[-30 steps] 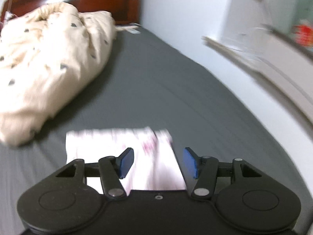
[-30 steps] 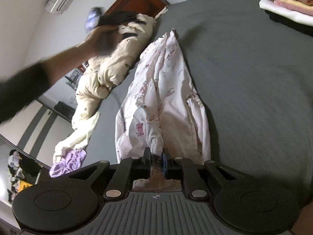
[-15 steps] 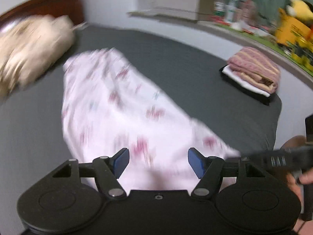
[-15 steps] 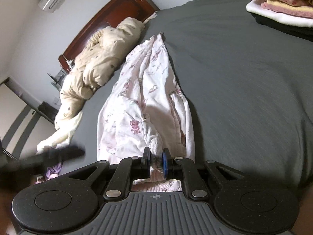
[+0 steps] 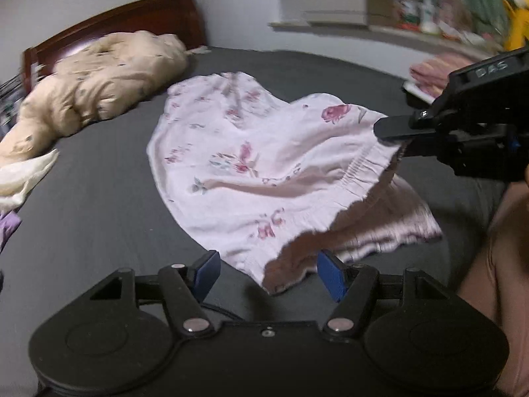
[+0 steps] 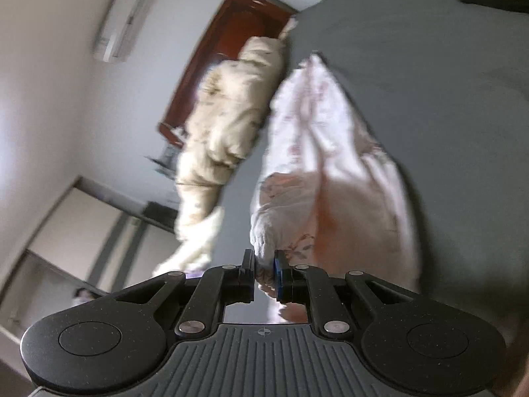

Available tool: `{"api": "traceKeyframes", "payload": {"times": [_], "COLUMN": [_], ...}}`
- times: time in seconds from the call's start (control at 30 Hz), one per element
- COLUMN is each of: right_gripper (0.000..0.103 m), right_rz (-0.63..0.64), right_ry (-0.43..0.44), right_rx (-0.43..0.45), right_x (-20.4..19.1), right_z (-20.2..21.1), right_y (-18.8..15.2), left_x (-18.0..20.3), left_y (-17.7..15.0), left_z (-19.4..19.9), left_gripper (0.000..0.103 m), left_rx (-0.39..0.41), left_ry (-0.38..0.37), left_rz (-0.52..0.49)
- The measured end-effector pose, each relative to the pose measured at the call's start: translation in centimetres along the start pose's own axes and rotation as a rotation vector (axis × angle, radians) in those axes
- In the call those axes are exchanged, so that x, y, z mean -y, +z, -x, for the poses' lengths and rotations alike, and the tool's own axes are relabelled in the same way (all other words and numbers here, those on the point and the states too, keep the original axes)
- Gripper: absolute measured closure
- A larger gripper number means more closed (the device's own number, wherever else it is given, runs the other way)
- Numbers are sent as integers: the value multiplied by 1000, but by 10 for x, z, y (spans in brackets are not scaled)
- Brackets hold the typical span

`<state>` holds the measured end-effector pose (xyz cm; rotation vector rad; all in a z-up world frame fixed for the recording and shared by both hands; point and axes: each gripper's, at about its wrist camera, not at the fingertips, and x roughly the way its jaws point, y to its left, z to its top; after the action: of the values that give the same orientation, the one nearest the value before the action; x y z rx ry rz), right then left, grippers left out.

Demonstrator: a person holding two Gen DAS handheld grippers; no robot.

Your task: Fold clothes

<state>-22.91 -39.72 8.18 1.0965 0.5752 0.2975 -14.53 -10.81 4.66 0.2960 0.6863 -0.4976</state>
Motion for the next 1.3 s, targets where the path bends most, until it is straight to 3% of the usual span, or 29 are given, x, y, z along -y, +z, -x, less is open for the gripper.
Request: {"api": "traceKeyframes", "payload": {"times": [0.13,0.27,0.43,0.53,0.6,0.67,0.77,0.9,1.07,1.3], "right_gripper": [92,92,92,92,92,92,92,92,92,91], "right_rz": [16,82,99,76,33,-20,-77,-55,68,171], "right_ry": [75,75,50,0,-44,-87,-159,-310,-474,-594], "right_rx": [-24,-43,-8,29,45,56,79,41,-10,-91], "right_x": [-27,-50,-59,-49,-34,-18,2,6,-4,-9], "right_z": [-4,-12,-7,4,10,15,25,24,2,-17], "right_y": [12,18,13,9,5,0,-8,-20,-23,-35], "left_x": [7,19,26,15,5,1,5,9,10,5], "left_y": [4,8,14,14,11,8,5,1,-8,-13], "left_z": [4,1,-16,-27,-28,-27,-18,-9,-13,-9], "left_gripper": [38,38,38,41,71,93,93,93,93,88], "left_rx": [70,112,123,80,58,43,46,38,0,10], "left_ry": [28,50,155,167,136,90,102,114,92,68], "left_rz": [5,6,-1,52,100,98,30,-34,-21,-3]}}
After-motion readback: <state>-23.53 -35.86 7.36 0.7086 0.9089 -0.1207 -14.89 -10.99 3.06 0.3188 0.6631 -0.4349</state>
